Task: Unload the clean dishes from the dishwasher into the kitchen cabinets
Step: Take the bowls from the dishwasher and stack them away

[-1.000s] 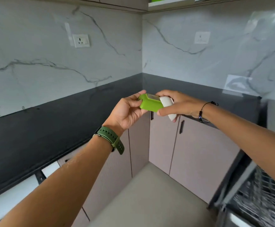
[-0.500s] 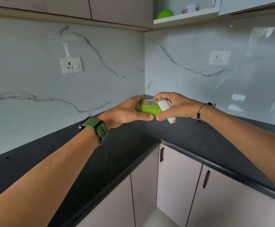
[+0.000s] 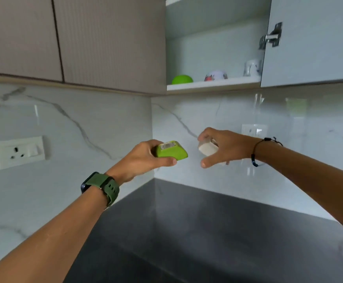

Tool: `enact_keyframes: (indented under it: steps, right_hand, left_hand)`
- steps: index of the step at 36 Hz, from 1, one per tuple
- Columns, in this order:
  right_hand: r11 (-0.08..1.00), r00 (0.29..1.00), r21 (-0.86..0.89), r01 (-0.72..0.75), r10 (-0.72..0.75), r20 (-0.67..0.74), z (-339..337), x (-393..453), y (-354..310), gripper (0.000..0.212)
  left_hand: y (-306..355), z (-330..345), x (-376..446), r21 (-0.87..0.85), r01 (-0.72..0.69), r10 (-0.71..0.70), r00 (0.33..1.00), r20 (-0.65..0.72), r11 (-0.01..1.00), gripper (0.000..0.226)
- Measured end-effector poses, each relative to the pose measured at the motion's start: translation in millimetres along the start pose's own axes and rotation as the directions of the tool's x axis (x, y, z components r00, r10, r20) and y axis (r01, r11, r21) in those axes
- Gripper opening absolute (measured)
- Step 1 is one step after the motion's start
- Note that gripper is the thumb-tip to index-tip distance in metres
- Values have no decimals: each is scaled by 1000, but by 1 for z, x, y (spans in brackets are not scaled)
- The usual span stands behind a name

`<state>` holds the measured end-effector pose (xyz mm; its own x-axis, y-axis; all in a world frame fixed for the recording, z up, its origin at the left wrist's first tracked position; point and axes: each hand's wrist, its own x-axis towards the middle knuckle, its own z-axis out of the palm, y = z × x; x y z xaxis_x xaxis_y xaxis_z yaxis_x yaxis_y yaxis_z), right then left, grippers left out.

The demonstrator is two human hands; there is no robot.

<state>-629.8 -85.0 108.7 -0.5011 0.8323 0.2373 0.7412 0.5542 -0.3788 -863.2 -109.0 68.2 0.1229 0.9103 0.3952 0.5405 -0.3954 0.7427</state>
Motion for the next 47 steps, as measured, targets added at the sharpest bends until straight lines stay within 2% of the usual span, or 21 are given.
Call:
enact_keyframes:
  steps: [2, 5, 11, 13, 18, 21, 24, 26, 28, 34, 36, 38, 43, 47]
  right_hand:
    - [999, 999, -50, 4, -7, -51, -19, 18, 12, 67]
    - [998, 988, -68, 12, -22, -151, -50, 44, 24, 67]
    - [986, 946, -124, 114, -145, -290, -118, 96, 44, 59]
    - [979, 930, -131, 158, -192, -313, -139, 113, 49, 57]
    - [974, 887, -85, 210, -226, -403, -187, 153, 54, 52]
    - [968, 853, -135, 212, -251, -458, -216, 175, 52, 50]
    - [966, 817, -189, 178, -252, -518, -246, 194, 47, 51]
    - [962, 790, -235, 141, -253, -559, -269, 204, 41, 51]
    - [956, 748, -269, 118, -264, -609, -295, 212, 34, 53]
    - [946, 663, -325, 14, -252, -705, -373, 222, 7, 54]
    - [935, 638, -354, -32, -253, -727, -392, 223, -1, 47]
    - [916, 612, -394, -72, -272, -743, -407, 225, -5, 38]
    - [881, 600, -430, -197, -238, -764, -430, 248, 7, 42]
    - [859, 586, -439, -262, -220, -780, -437, 266, 17, 39]
  left_hand:
    - [0, -7, 27, -7, -26, 26, 1000, 8, 1000, 39]
    - [8, -19, 66, 1, -76, 76, 997, -4, 997, 53]
    - [44, -36, 147, -39, -182, 180, 982, -49, 982, 20]
    - [57, -39, 173, -29, -216, 213, 974, -79, 976, 16]
    - [92, -51, 234, 83, -275, 286, 944, -166, 958, 51]
    - [112, -62, 265, 60, -315, 320, 928, -191, 947, 70]
    - [130, -76, 303, -40, -365, 350, 914, -207, 930, 57]
    - [145, -86, 329, -82, -415, 379, 882, -279, 906, 46]
    - [162, -97, 353, -97, -476, 418, 840, -347, 874, 46]
    - [232, -116, 416, -30, -614, 524, 697, -489, 789, 44]
    - [254, -119, 434, 21, -618, 539, 668, -513, 786, 43]
    - [273, -123, 452, 46, -614, 538, 651, -536, 788, 47]
    - [298, -120, 493, 62, -596, 526, 648, -550, 800, 67]
    - [305, -114, 512, 93, -568, 509, 640, -575, 818, 67]
